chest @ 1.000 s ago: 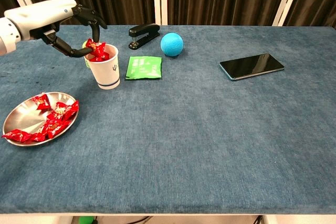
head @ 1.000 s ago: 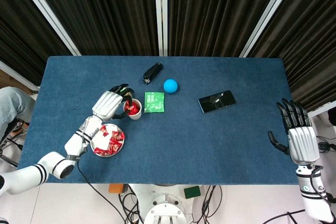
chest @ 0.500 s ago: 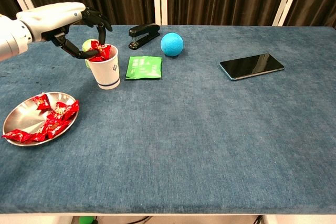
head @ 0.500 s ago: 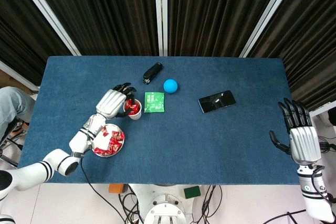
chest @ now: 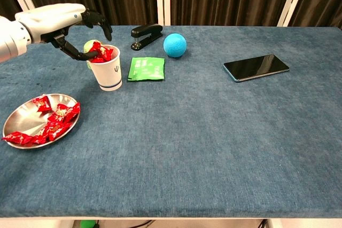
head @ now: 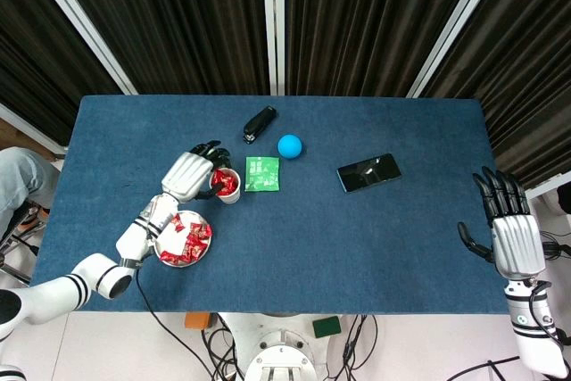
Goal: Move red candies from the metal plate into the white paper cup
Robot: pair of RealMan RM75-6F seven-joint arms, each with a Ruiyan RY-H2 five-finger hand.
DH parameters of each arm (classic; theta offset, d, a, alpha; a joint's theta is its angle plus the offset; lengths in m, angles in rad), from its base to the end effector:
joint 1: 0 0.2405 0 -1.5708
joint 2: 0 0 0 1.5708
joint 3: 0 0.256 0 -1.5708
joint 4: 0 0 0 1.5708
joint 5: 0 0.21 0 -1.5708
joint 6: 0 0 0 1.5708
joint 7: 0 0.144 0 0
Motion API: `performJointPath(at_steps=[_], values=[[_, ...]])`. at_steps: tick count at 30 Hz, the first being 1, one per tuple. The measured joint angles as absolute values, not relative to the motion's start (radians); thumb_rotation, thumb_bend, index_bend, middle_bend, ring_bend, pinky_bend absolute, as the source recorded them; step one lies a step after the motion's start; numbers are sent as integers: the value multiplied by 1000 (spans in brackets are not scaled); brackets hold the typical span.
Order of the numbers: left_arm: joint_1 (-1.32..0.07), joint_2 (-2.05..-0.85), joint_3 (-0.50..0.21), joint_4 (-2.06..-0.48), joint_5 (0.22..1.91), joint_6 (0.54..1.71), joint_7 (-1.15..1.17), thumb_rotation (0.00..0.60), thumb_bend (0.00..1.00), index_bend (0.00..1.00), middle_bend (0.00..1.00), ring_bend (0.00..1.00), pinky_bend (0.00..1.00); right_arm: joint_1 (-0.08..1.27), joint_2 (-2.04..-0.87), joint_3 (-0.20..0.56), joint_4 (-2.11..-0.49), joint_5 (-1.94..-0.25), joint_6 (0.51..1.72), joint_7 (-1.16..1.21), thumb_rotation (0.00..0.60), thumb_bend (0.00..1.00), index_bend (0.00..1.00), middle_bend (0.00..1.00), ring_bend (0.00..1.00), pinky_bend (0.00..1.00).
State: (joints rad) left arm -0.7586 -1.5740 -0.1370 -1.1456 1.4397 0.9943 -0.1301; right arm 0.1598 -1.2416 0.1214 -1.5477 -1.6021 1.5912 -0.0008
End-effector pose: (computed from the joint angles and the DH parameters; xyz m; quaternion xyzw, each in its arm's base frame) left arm -0.1764 0.3788 0.0017 -0.7404 -0.3452 -0.4312 0.3831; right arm -0.2728 -0.2141 0.1453 0.5851 -0.3104 0.4961 0.5615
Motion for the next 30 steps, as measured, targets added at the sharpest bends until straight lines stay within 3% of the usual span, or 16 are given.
performJointPath(at_steps=[4, 11, 17, 25, 30], values=[[-752, -1560, -135, -1165, 1445, 1013, -130, 600, 332, 192, 234, 83, 199, 160, -1242, 121, -1548, -1603, 1592, -1, 600, 335, 0, 0, 0, 0], [-710, -1504, -133, -1240, 1453, 1090, -131, 600, 358, 192, 229, 84, 199, 156, -1240, 120, -1548, -1605, 1600, 2, 600, 335, 0, 0, 0, 0], [-614, -1405, -114, -1345, 1471, 1224, -140, 600, 367, 205, 227, 84, 201, 150, -1239, 116, -1538, -1600, 1600, 6, 600, 335, 0, 0, 0, 0], [-413, -1298, -30, -1423, 1502, 1430, -137, 600, 350, 254, 227, 83, 202, 139, -1247, 107, -1507, -1586, 1595, 20, 600, 335, 0, 0, 0, 0], [-319, -1303, 42, -1384, 1513, 1463, -178, 600, 309, 262, 226, 84, 202, 138, -1251, 107, -1504, -1593, 1599, 23, 600, 335, 0, 0, 0, 0]])
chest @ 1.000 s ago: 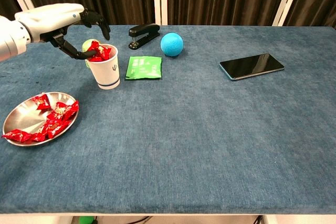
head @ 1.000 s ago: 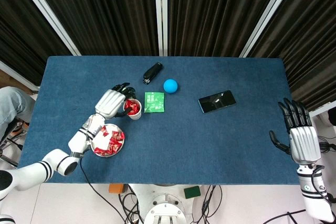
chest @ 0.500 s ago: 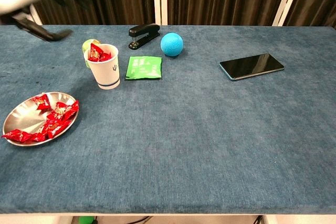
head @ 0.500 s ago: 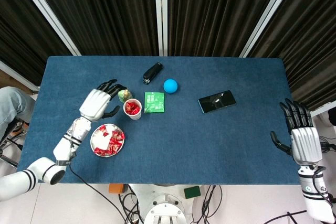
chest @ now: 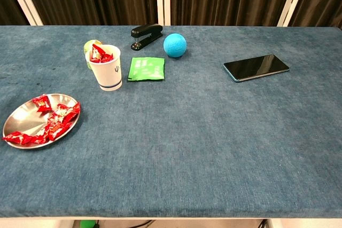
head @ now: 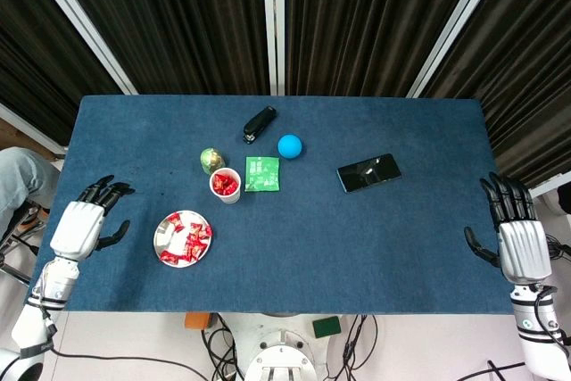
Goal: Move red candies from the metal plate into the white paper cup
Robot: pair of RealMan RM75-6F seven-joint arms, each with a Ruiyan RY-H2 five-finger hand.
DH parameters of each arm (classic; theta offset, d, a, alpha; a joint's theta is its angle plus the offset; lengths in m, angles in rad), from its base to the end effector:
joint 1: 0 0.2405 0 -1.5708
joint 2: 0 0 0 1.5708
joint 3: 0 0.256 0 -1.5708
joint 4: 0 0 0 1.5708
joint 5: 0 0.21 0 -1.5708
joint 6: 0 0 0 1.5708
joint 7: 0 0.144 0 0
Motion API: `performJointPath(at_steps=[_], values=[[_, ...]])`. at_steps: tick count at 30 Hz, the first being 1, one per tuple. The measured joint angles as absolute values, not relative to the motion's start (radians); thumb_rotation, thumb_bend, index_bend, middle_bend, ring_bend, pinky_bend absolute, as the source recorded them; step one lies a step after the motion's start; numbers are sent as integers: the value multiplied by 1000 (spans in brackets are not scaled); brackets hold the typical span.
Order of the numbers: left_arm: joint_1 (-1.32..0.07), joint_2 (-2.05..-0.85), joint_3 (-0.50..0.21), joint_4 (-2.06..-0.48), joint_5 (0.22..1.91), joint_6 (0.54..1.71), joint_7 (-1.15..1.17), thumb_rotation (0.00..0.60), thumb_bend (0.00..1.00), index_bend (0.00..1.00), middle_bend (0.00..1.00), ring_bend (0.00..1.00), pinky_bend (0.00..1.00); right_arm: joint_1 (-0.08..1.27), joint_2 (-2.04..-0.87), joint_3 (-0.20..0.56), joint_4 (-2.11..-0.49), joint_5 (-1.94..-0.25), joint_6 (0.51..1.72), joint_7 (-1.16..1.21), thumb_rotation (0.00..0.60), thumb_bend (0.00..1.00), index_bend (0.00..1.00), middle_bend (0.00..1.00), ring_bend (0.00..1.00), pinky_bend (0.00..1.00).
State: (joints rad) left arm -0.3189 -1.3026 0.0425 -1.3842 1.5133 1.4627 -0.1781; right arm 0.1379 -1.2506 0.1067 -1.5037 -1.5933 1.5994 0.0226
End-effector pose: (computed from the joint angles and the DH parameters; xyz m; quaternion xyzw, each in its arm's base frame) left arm -0.2951 0.2380 0.1037 -0.6394 -0.3838 -0.4535 0.4880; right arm -0.2869 -0.2064 0.1449 0.5829 -0.3176 0.4832 0.5709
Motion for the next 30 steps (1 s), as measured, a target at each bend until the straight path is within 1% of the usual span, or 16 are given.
performJointPath(at_steps=[3, 7, 13, 19, 30], values=[[-296, -1323, 66, -1348, 1521, 1456, -236, 600, 286, 264, 224, 83, 202, 138, -1248, 106, -1512, -1603, 1605, 16, 600, 336, 0, 0, 0, 0], [-277, -1369, 100, -1282, 1554, 1430, -313, 600, 284, 268, 223, 83, 202, 139, -1242, 106, -1527, -1611, 1608, 3, 600, 335, 0, 0, 0, 0], [-290, -1418, 130, -1224, 1618, 1369, -337, 600, 284, 273, 219, 83, 202, 136, -1236, 101, -1543, -1622, 1612, -10, 600, 334, 0, 0, 0, 0], [-312, -1439, 137, -1199, 1635, 1316, -322, 600, 284, 304, 218, 83, 202, 133, -1233, 98, -1548, -1626, 1616, -16, 600, 335, 0, 0, 0, 0], [-322, -1445, 145, -1193, 1649, 1279, -332, 600, 285, 358, 218, 84, 202, 135, -1238, 96, -1542, -1625, 1606, -17, 600, 333, 0, 0, 0, 0]])
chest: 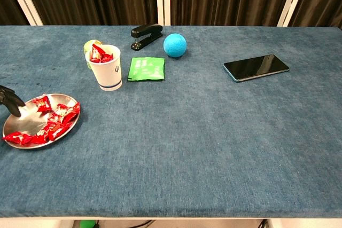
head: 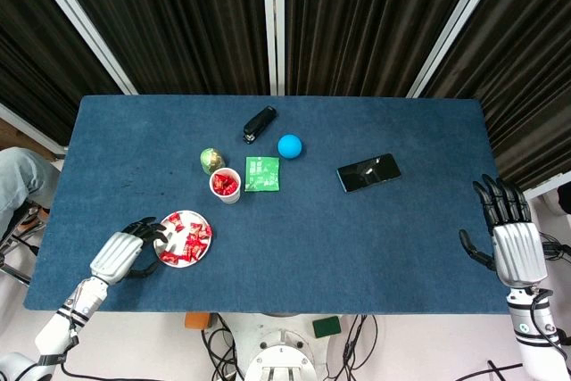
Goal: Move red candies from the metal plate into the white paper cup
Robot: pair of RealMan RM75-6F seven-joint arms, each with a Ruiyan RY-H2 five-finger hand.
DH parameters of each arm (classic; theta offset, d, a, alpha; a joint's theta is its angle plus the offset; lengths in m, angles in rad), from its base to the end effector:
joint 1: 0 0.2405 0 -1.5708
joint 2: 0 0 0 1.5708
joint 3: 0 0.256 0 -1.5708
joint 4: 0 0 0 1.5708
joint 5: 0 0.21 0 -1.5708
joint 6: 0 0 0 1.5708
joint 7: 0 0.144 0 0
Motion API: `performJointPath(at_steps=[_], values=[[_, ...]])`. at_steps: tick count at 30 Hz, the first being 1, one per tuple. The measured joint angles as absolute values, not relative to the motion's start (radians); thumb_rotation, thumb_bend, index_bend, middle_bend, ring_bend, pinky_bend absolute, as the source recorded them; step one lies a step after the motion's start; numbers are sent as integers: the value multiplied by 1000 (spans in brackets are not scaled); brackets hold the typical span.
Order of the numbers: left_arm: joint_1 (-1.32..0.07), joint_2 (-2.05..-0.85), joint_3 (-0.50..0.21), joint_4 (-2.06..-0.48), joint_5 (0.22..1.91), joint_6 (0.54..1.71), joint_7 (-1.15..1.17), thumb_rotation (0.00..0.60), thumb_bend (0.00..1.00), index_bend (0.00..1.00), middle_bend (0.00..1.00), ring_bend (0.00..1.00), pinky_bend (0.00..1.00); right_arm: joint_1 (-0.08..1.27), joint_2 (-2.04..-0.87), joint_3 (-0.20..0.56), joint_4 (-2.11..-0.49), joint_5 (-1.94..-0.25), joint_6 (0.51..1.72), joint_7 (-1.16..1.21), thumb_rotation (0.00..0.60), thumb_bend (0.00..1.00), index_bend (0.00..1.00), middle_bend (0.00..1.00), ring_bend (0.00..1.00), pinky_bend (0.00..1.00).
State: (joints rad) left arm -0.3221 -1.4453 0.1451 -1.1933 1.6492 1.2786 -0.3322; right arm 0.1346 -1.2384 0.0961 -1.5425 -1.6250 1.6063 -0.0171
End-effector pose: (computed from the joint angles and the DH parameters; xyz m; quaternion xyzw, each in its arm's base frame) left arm -0.3168 0.2129 0.0298 -0.7098 -0.4555 -0.3829 0.3770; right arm -0.2776 -0.2018 0.1435 0.5940 -0.3080 0.4833 0.5645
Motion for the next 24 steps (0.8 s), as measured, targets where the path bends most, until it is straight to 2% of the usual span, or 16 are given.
performJointPath(at_steps=[24], values=[[-355, -1434, 147, -1223, 1653, 1201, -285, 600, 329, 431, 218, 83, 202, 134, -1243, 100, -1527, -1613, 1600, -7, 600, 338, 0, 0, 0, 0]])
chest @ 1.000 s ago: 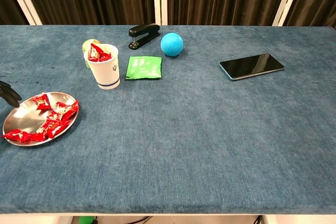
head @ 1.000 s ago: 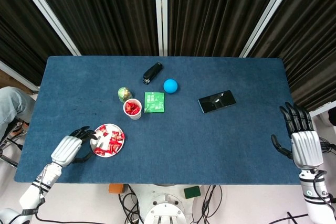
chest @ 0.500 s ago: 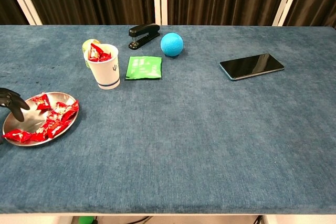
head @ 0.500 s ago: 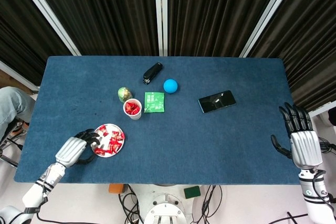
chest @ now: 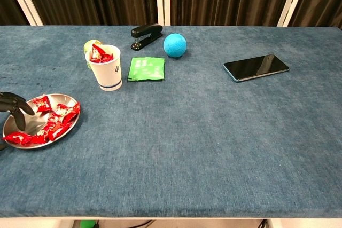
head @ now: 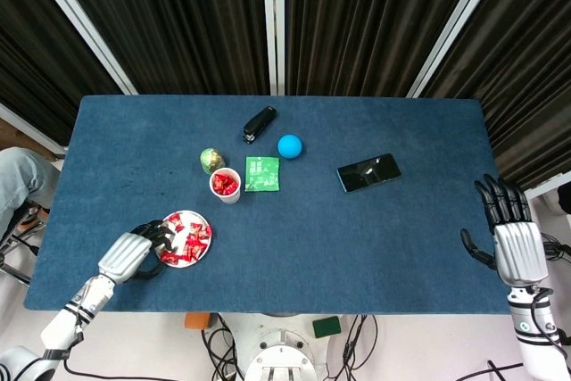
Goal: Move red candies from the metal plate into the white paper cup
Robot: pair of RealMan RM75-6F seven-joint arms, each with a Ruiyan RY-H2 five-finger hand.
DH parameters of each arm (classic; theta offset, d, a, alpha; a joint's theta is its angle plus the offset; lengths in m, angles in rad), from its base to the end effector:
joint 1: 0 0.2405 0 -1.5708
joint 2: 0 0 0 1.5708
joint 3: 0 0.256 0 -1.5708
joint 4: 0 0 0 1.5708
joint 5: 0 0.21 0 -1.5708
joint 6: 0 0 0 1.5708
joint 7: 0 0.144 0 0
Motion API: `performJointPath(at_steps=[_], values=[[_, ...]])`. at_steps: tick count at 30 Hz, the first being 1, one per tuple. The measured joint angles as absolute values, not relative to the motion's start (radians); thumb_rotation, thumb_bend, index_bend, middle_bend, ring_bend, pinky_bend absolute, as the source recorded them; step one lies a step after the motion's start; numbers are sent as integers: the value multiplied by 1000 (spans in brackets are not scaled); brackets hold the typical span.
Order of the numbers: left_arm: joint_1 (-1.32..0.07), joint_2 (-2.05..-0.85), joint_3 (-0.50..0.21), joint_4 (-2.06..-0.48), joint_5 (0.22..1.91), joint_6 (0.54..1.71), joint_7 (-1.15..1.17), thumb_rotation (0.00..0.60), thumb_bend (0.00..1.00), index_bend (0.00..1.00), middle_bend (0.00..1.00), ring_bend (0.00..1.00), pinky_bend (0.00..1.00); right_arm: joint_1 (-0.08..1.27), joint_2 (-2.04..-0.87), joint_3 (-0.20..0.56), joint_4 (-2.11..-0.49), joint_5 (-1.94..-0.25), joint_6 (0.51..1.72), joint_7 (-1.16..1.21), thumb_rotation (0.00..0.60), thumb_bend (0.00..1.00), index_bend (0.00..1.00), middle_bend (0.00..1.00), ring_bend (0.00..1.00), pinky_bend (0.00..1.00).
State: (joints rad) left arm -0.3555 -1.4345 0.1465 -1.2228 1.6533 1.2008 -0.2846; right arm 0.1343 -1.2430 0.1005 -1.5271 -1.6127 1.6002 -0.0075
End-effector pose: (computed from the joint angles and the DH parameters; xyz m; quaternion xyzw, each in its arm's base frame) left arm -0.3118 0.2180 0.0215 -0.7357 -0.4494 -0.3521 0.3645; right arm -0.2818 -0.2033 0.1436 0.5913 -0.3113 0.4800 0.5684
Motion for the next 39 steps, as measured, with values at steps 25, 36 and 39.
performJointPath(at_steps=[25, 36, 39], values=[[-361, -1398, 137, -1276, 1646, 1203, -303, 600, 352, 550, 228, 84, 203, 133, -1247, 102, -1519, -1606, 1598, 3, 600, 338, 0, 0, 0, 0], [-391, -1336, 115, -1332, 1666, 1225, -401, 600, 352, 556, 229, 83, 203, 131, -1244, 103, -1521, -1608, 1604, 6, 600, 336, 0, 0, 0, 0], [-418, -1301, 91, -1367, 1667, 1226, -435, 600, 352, 559, 229, 83, 204, 130, -1243, 104, -1522, -1608, 1605, 7, 600, 335, 0, 0, 0, 0]])
